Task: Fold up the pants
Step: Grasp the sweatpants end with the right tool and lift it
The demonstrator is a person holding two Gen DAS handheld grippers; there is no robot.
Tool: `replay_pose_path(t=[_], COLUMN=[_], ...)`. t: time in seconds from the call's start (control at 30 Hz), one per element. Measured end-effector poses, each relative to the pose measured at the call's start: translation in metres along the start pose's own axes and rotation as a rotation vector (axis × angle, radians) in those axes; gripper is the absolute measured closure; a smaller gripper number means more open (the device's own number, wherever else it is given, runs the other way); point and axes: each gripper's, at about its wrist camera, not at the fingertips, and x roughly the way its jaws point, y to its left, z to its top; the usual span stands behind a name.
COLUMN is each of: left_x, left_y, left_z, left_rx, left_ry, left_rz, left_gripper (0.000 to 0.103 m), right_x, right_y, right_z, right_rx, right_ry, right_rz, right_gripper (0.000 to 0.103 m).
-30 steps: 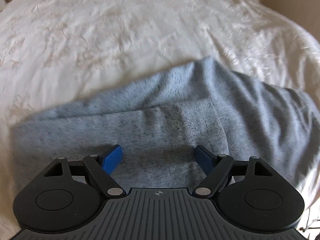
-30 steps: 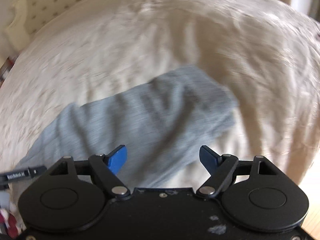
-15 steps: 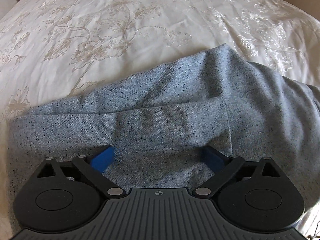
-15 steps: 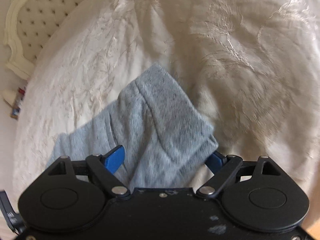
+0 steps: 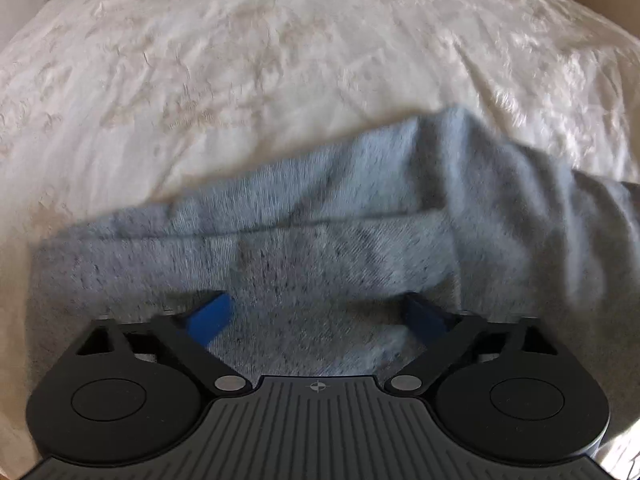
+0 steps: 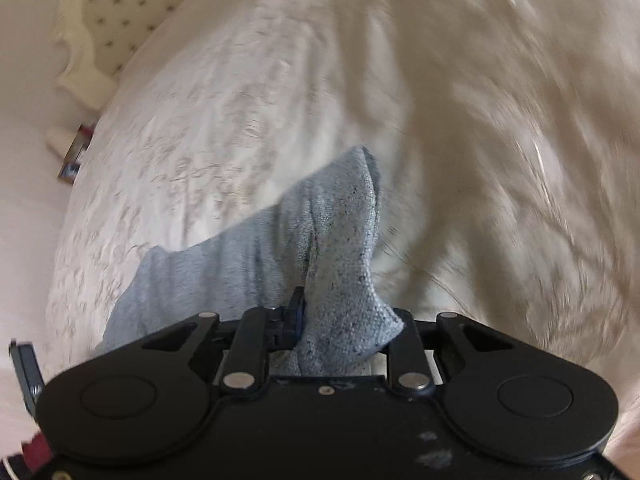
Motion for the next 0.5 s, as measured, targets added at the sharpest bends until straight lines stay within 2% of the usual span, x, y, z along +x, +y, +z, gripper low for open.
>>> replay_pose_path(t=[0.13, 0.27, 0.33, 0.4, 0.5], left_x=[-0.003, 0.022, 0.021, 0.008, -0.02], left_y=[-0.018, -0.02, -0.018, -0.019, -0.02], left_z=[0.012, 0.029, 0.037, 0.04, 0.026], left_rx=[0.064, 0.008, -0.002, 0.024, 0.068], left_ry=[-0.03, 0.019, 0.019, -0.016, -0.082], left_rz=[0.057, 0.032, 0.018, 0.016, 0.026], left_gripper=[0.017, 0.015, 0.017, 0.027, 0.029], right_x=[-0.015, -0.021, -0.024, -0.026, -0.031], right_y=[0.017, 0.03, 0.035, 0.04, 0.051], right_z=[0.004, 0.005, 0.004, 0.003, 0.001], right_rx=[-0.037, -0.049, -0.051, -0.054, -0.065], right_ry=[-0.023, -0.033, -0.043, -0.051, -0.066], right_rz=[0.033, 0.04, 0.035, 0.026, 0.004], right_gripper=[0.08, 0.08, 0.08, 0.08, 0.08])
